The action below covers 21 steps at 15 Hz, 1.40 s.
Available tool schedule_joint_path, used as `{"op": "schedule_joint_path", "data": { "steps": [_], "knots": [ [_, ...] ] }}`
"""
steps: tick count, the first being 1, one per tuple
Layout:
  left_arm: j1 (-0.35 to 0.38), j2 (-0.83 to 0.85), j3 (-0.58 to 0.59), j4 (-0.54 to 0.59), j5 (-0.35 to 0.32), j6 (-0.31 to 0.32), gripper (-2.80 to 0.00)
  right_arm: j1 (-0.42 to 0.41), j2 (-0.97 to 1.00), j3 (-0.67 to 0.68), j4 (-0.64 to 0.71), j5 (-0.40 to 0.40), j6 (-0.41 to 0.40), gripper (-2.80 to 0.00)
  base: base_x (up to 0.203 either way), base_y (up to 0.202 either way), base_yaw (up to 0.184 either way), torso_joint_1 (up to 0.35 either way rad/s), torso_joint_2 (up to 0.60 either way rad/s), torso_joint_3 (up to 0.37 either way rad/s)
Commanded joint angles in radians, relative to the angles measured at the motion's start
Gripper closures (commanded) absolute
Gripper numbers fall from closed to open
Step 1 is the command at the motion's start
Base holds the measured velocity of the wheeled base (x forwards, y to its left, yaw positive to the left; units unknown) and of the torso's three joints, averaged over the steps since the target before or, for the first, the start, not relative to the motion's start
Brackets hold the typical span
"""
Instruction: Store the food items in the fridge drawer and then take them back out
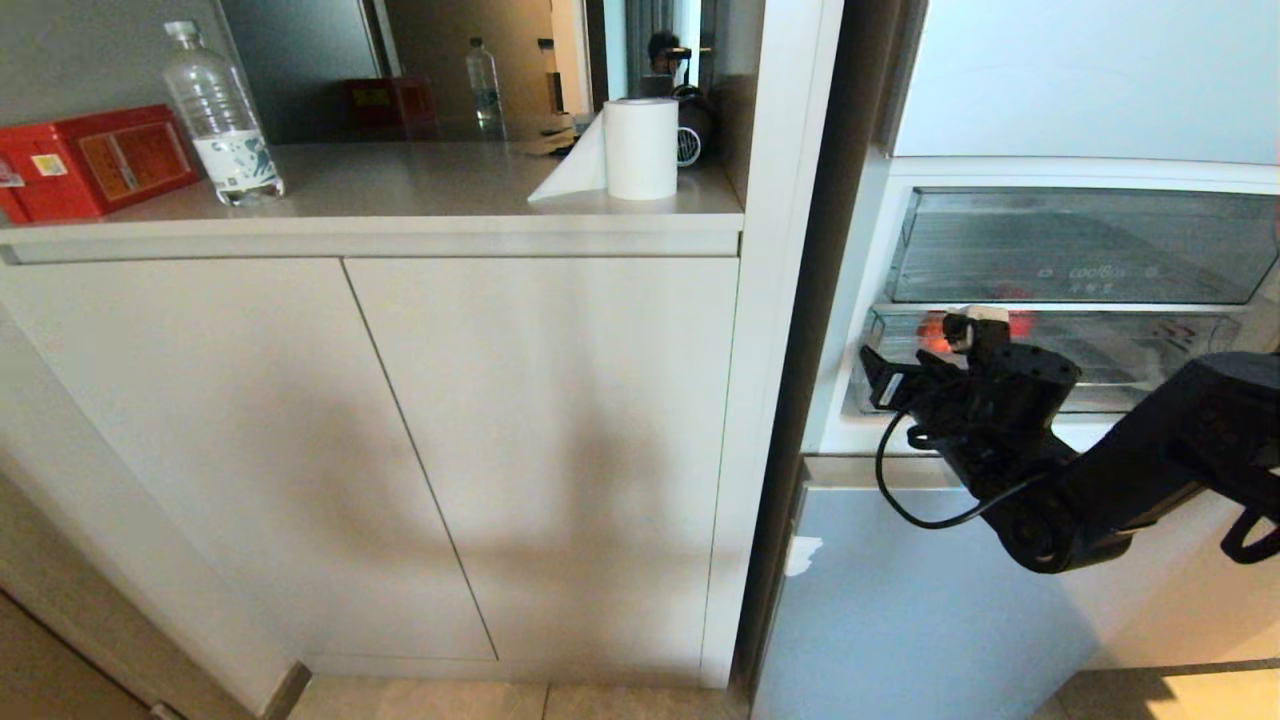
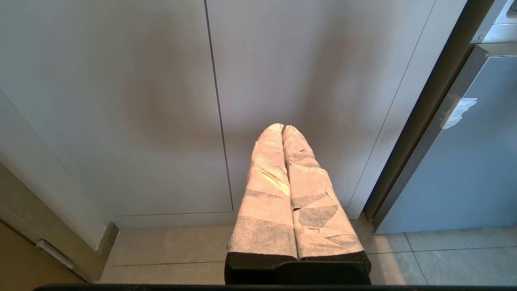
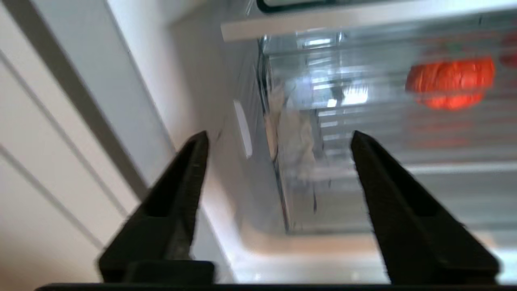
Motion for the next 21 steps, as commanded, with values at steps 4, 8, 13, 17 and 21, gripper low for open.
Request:
{"op": "schedule_joint_path", "data": {
  "steps": [4,8,13,17,21],
  "knots": [
    [0.0,0.001,0.002,0.0,0.0,0.001,0.0,-0.027,0.055,-0.068,0.0,0.001,-0.03,-2.8,0.0,0.0,0.0,0.0,0.0,0.0],
    [0.0,0.001,0.002,0.0,0.0,0.0,0.0,-0.03,0.076,-0.1,0.008,0.001,-0.03,-2.8,0.0,0.0,0.0,0.0,0.0,0.0],
    [0.0,0.001,0.002,0.0,0.0,0.0,0.0,-0.029,0.093,-0.131,0.012,0.001,-0.029,-2.8,0.0,0.0,0.0,0.0,0.0,0.0],
    [0.0,0.001,0.002,0.0,0.0,0.0,0.0,-0.025,0.095,-0.15,0.024,0.003,-0.029,0.0,0.0,0.0,0.0,0.0,0.0,0.0],
    [0.0,0.001,0.0,0.0,0.0,0.002,0.0,0.001,0.095,-0.181,0.062,0.001,-0.029,0.0,0.0,0.0,0.0,0.0,0.0,0.0]
  ]
}}
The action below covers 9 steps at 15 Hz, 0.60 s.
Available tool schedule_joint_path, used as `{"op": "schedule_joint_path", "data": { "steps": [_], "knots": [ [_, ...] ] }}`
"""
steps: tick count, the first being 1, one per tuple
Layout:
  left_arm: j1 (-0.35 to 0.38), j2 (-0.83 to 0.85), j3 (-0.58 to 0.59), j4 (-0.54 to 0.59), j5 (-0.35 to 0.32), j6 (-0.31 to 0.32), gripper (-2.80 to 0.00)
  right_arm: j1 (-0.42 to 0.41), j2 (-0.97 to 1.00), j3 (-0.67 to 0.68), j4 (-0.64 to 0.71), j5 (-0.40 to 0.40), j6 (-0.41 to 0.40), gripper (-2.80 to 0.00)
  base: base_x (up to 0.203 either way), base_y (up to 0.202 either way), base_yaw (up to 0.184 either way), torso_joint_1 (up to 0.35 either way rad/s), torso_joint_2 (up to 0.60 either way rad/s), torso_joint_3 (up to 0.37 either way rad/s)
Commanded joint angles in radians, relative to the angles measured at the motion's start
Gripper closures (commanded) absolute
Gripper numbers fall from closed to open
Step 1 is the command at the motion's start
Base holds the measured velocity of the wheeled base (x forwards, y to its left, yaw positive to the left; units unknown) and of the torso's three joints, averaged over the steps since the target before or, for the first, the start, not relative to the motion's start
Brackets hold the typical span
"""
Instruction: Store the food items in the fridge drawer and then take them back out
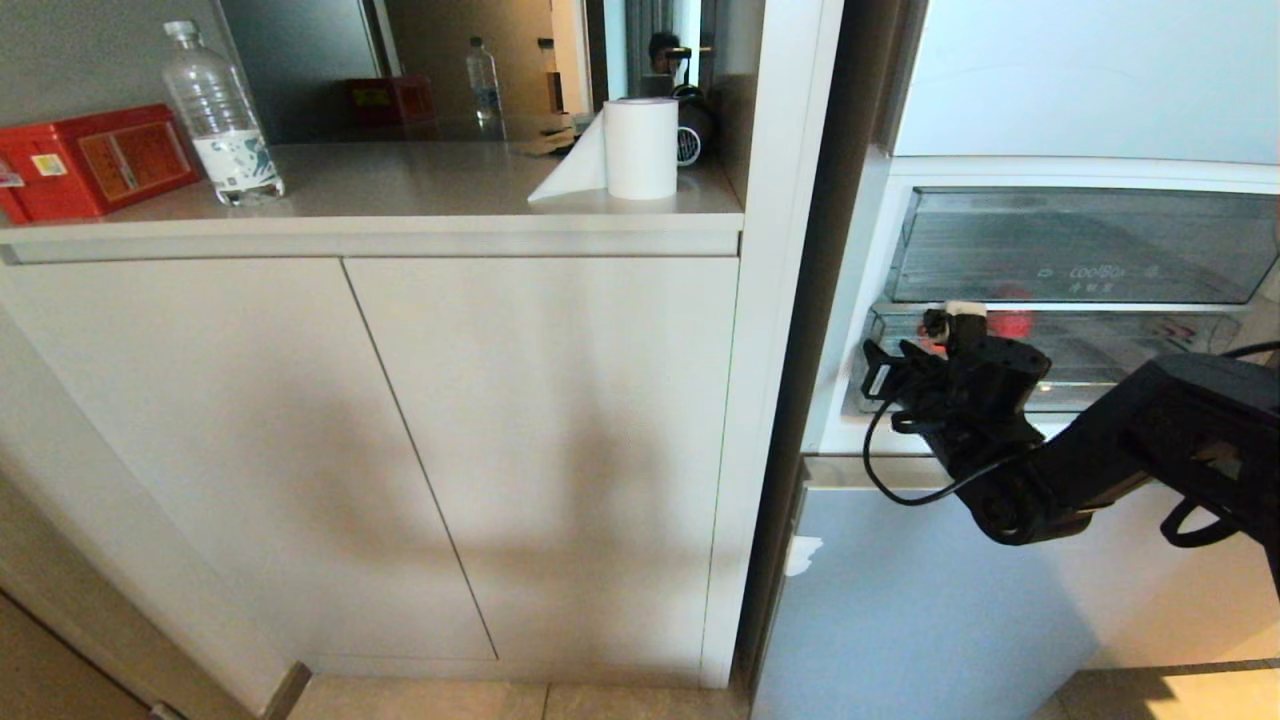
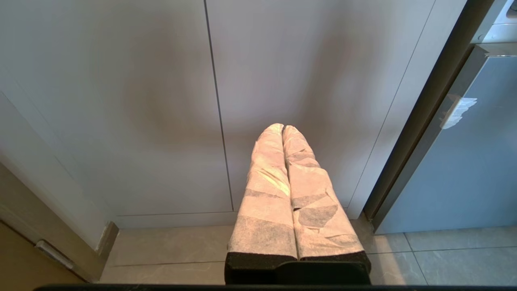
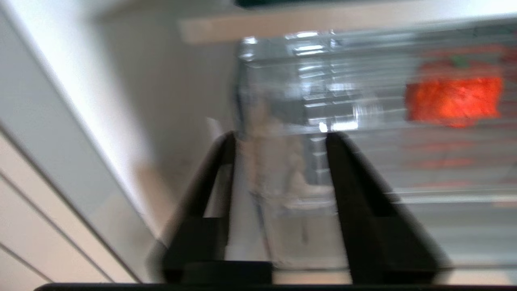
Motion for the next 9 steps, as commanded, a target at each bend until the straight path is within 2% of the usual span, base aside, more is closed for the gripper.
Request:
{"op": "schedule_joint_path", "data": {
  "steps": [1,6,9],
  "knots": [
    [0.0,0.001,0.002,0.0,0.0,-0.001,0.0,0.019,0.0,-0.012,0.001,-0.003,0.0,0.0,0.0,0.0,0.0,0.0,0.0,0.0],
    [0.0,0.001,0.002,0.0,0.0,0.0,0.0,0.022,-0.022,0.019,-0.002,-0.004,0.001,0.0,0.0,0.0,0.0,0.0,0.0,0.0],
    [0.0,0.001,0.001,0.0,0.0,-0.001,0.0,0.022,-0.082,0.11,-0.016,0.0,0.006,0.0,0.0,0.0,0.0,0.0,0.0,0.0]
  ]
}}
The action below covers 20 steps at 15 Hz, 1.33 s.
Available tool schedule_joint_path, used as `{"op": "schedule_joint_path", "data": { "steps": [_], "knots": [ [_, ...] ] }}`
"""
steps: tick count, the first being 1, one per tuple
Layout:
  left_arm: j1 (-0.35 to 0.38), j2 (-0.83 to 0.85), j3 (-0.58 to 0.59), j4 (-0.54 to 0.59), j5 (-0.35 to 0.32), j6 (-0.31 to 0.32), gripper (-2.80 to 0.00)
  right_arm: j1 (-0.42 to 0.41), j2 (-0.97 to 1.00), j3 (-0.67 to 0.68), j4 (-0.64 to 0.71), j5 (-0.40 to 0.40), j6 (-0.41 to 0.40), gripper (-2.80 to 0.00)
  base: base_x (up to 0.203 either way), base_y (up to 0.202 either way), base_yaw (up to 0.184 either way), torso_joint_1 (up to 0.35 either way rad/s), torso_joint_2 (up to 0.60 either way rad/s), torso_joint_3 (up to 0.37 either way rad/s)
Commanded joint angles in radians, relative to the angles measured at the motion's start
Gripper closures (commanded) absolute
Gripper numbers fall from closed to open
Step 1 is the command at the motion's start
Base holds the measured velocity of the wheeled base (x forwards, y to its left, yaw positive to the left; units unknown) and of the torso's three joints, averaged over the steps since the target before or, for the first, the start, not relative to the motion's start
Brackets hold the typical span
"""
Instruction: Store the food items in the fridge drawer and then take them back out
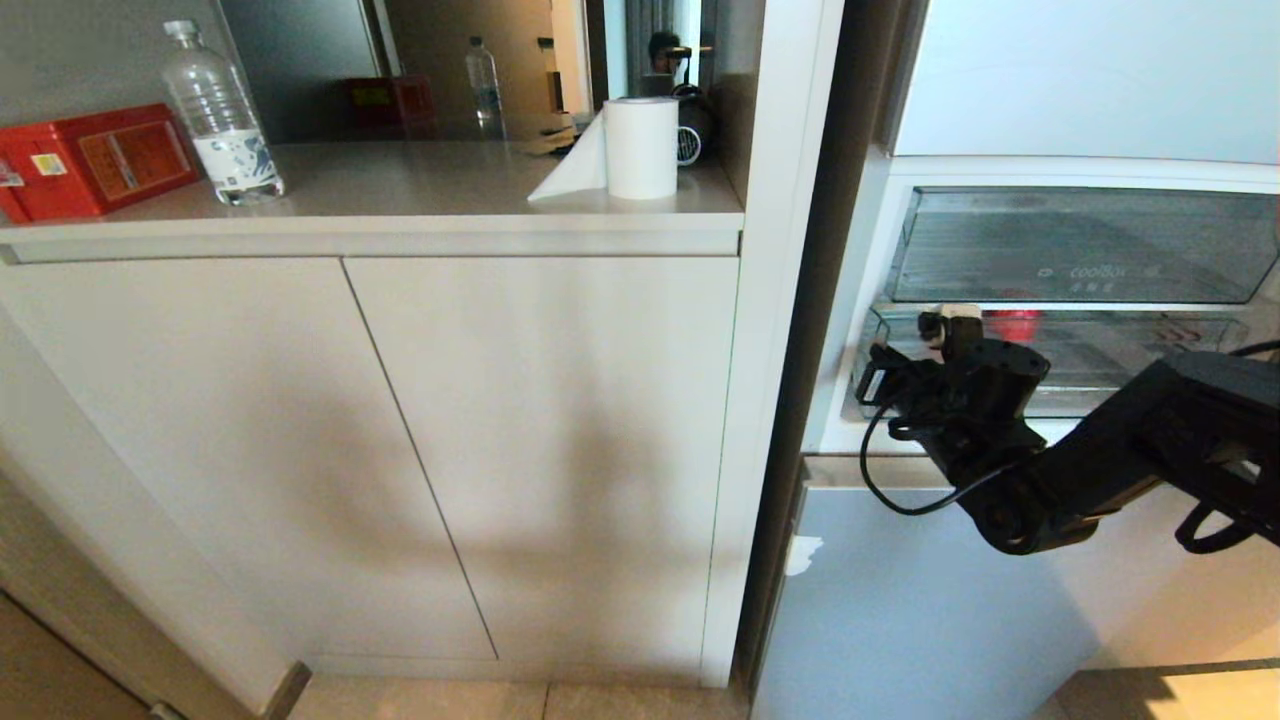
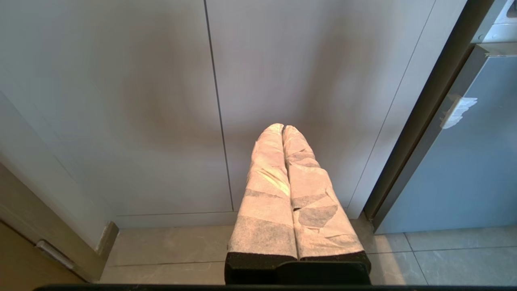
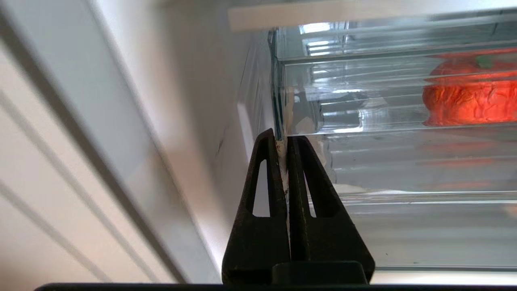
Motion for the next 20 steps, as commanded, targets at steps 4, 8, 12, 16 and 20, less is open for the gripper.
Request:
{"op": "schedule_joint_path", "data": {
  "steps": [4,8,12,16,20],
  "knots": [
    [0.0,0.001,0.0,0.0,0.0,0.0,0.0,0.008,-0.123,0.215,-0.085,0.0,0.006,0.0,0.0,0.0,0.0,0.0,0.0,0.0],
    [0.0,0.001,0.0,0.0,0.0,0.0,0.0,0.029,-0.173,0.373,-0.183,-0.001,0.011,0.0,0.0,0.0,0.0,0.0,0.0,0.0],
    [0.0,0.001,0.002,0.0,0.0,0.0,0.0,0.034,-0.21,0.496,-0.237,-0.003,0.014,0.0,0.0,0.0,0.0,0.0,0.0,0.0],
    [0.0,0.001,0.002,0.0,0.0,0.0,0.0,0.048,-0.293,0.613,-0.238,-0.011,0.02,0.0,0.0,0.0,0.0,0.0,0.0,0.0],
    [0.0,0.001,0.002,0.0,0.0,0.0,0.0,0.061,-0.427,0.728,-0.238,-0.039,0.012,-0.26,0.0,0.0,0.0,0.0,0.0,0.0]
  ]
}}
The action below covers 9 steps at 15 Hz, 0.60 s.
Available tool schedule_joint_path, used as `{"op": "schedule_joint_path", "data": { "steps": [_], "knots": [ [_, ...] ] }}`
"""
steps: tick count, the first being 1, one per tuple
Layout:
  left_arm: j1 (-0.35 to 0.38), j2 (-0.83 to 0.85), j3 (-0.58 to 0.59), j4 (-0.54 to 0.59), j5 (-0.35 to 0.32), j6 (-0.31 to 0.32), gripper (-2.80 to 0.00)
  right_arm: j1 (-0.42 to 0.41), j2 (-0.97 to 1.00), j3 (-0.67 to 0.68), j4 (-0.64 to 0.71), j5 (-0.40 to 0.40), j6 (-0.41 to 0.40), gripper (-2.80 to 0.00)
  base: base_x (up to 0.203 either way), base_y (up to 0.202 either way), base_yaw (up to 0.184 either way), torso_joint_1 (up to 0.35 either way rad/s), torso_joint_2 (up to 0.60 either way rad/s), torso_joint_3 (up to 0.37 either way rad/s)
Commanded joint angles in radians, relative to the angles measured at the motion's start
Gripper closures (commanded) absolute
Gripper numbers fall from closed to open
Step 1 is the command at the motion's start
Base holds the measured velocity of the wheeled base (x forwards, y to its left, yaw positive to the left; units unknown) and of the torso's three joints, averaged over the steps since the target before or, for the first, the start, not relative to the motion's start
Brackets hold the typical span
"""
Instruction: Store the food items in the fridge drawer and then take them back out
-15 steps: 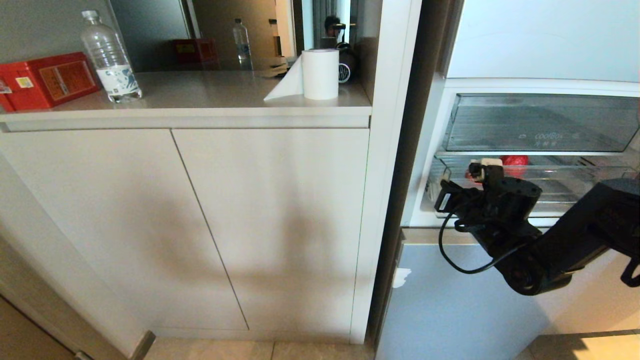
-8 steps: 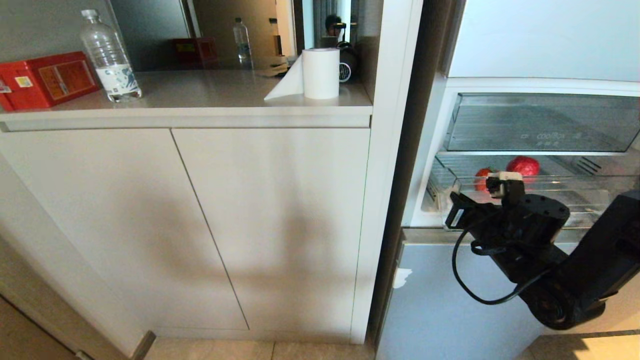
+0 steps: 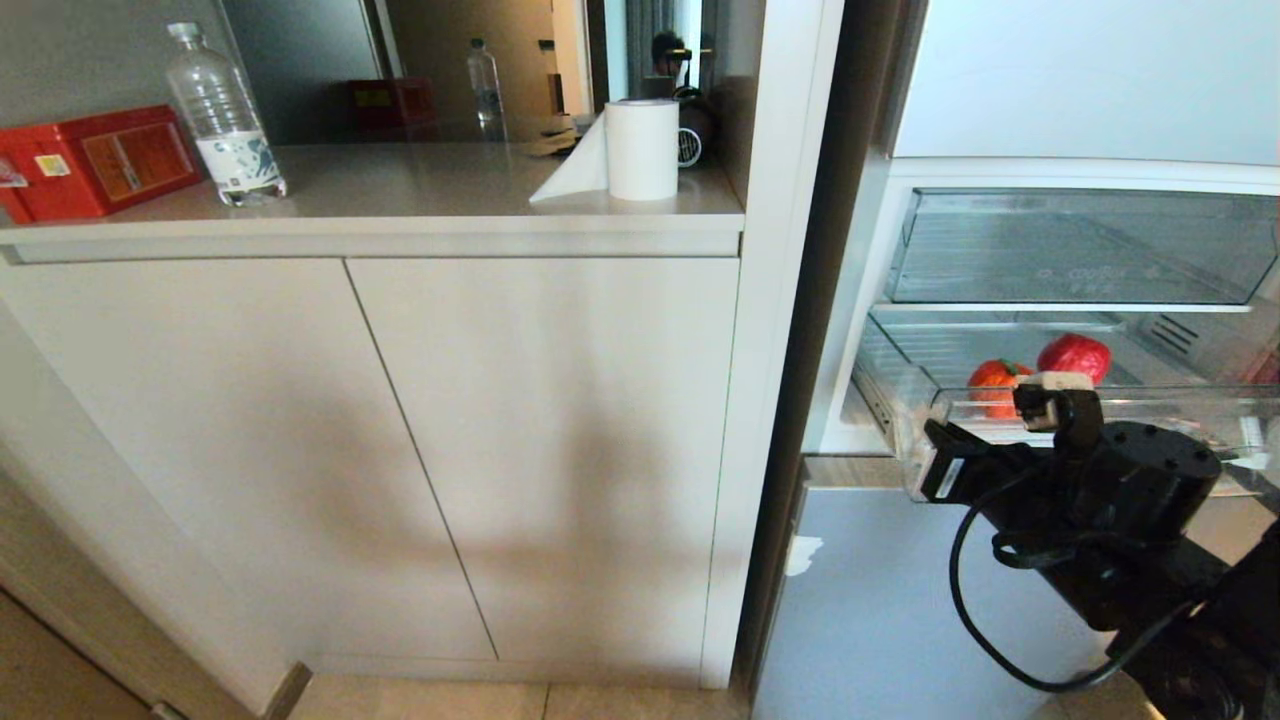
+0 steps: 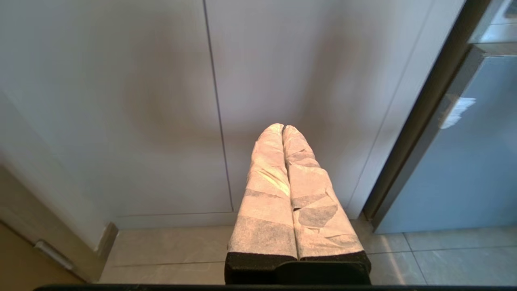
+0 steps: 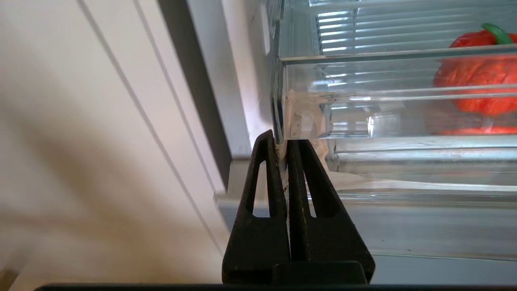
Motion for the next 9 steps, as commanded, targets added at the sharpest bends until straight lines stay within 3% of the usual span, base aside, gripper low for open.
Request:
{"op": "schedule_joint_path", "data": {
  "steps": [1,5,7,9],
  "knots": [
    [0.0,0.001,0.0,0.0,0.0,0.0,0.0,0.004,-0.113,0.066,-0.017,-0.005,-0.004,-2.8,0.0,0.0,0.0,0.0,0.0,0.0],
    [0.0,0.001,0.002,0.0,0.0,0.0,0.0,0.033,-0.239,0.214,-0.015,0.004,0.001,-2.8,0.0,0.0,0.0,0.0,0.0,0.0],
    [0.0,0.001,0.002,0.0,0.0,0.0,0.0,0.033,-0.3,0.21,0.016,0.001,-0.001,-2.8,0.0,0.0,0.0,0.0,0.0,0.0],
    [0.0,0.001,0.001,0.0,0.0,0.0,0.0,0.013,-0.398,0.12,0.228,-0.002,-0.003,-2.8,0.0,0.0,0.0,0.0,0.0,0.0]
  ]
}}
